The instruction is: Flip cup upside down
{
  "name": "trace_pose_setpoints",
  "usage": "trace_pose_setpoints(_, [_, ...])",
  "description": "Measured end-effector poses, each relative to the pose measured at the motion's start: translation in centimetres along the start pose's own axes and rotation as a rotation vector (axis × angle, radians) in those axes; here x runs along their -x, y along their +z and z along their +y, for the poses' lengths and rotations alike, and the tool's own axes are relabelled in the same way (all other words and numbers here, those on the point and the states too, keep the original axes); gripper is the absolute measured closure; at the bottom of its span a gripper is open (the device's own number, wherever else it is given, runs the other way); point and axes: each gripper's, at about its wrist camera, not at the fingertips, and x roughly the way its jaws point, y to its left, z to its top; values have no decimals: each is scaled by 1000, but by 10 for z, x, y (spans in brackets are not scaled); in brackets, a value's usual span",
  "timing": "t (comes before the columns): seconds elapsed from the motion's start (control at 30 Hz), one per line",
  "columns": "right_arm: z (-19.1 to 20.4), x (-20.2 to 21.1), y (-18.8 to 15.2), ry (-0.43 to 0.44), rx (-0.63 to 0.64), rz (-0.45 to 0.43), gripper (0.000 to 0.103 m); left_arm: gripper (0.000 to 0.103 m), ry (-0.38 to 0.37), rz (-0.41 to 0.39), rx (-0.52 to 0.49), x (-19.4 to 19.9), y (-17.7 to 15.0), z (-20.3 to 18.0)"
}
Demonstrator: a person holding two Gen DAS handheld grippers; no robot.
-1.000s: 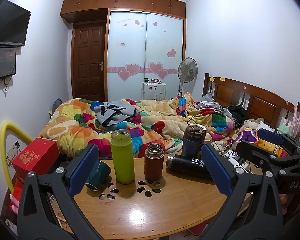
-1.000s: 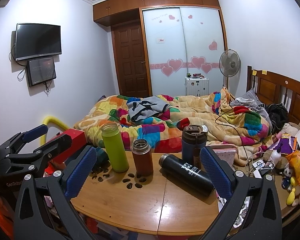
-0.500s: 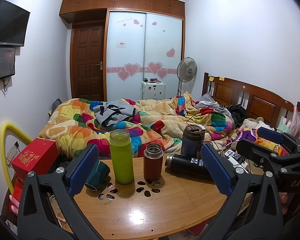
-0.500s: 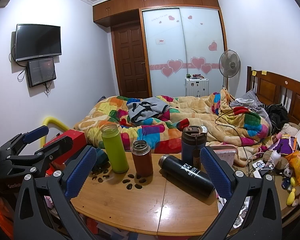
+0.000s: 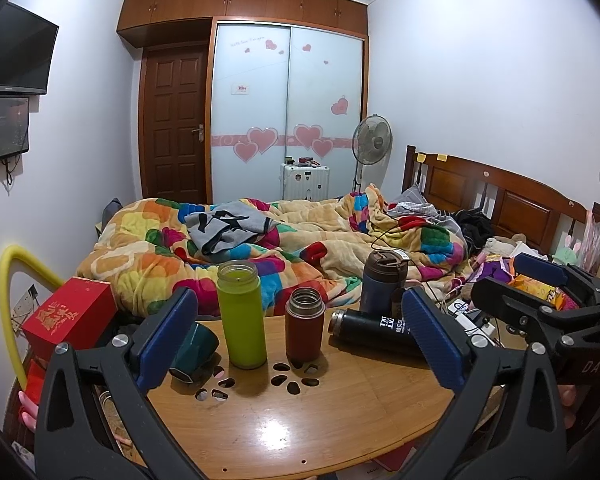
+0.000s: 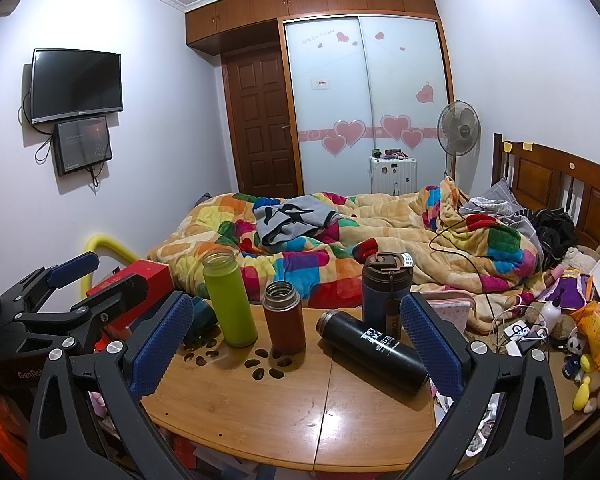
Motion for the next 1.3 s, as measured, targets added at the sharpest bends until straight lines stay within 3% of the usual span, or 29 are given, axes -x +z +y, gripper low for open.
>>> trace_pose_setpoints(0.53, [-1, -1, 0, -1, 3, 3, 0, 0, -6, 16, -6, -8, -3, 4])
trace_pose_setpoints(0.63, [-3, -6, 1, -6, 5, 22, 0, 0, 49, 50, -28, -22, -11, 20])
trace_pose_setpoints(0.77, [-6, -21, -2, -19, 11, 51, 0, 0, 142, 152, -24, -56, -28, 55])
trace_pose_setpoints(1.0, [-22, -52, -26, -50, -15, 152, 0, 0, 157, 392, 111, -144, -66, 129])
trace_pose_setpoints(1.2, [-34, -69, -44, -58, -42, 228, 0, 0, 150, 559, 167, -224, -105, 164])
trace_pose_setpoints(1.3, [-38, -76, -54, -59, -51, 260, 0, 23, 132, 600, 176, -243, -118, 169])
